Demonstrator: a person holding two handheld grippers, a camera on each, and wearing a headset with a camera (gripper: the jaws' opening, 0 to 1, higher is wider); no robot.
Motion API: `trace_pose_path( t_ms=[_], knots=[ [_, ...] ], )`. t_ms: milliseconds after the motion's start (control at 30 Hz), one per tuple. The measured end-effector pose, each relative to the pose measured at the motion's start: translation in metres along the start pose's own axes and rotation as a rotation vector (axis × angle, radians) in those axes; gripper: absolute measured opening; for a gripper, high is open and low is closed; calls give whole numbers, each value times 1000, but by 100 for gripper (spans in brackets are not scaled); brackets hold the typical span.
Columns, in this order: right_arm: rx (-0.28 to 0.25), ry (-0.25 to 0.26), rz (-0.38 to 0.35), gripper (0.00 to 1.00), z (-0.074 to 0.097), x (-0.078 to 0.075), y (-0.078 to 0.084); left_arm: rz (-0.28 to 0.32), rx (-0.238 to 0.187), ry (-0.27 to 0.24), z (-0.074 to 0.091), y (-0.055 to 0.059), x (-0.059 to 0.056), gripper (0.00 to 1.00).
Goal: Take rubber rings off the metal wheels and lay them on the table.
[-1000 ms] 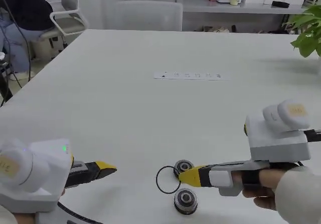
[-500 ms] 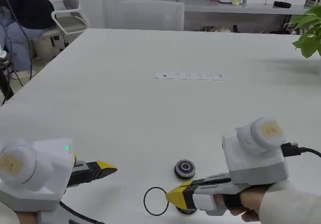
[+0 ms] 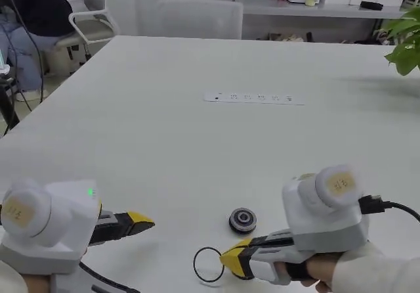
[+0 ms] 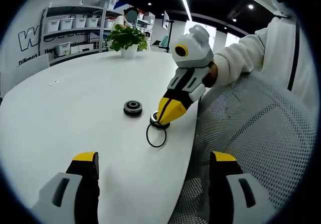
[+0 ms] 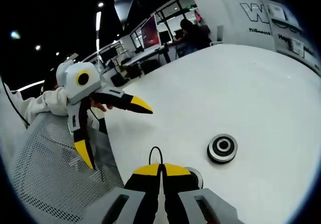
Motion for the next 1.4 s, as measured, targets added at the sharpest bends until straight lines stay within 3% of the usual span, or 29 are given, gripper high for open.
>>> trace_pose_path(
  t_ms=[567,867,1167,1400],
  knots=[
    [19,33,78,2,-3,-3,2,9,4,2,0,1,1,88],
    [-2,54,77,7,-1,-6,-2,9,3,0,0,1,1,88],
    [-56,70,29,7,6,-13,-12,6,-1,-1,0,0,0,88],
    [-92,75,40,9,12,-12,-20,8,-12,-4,1,-2,0,87]
  ],
)
Point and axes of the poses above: the centre of the closed fingertips' face, and the gripper's own axes: z roughly backward along the fingers, x roughly to its left, y roughly out of its underside, the point moved 7 cm from there along z, roughly backward along the fingers, and after that the axes turned 10 degrees about y, right-handed, at the moved point
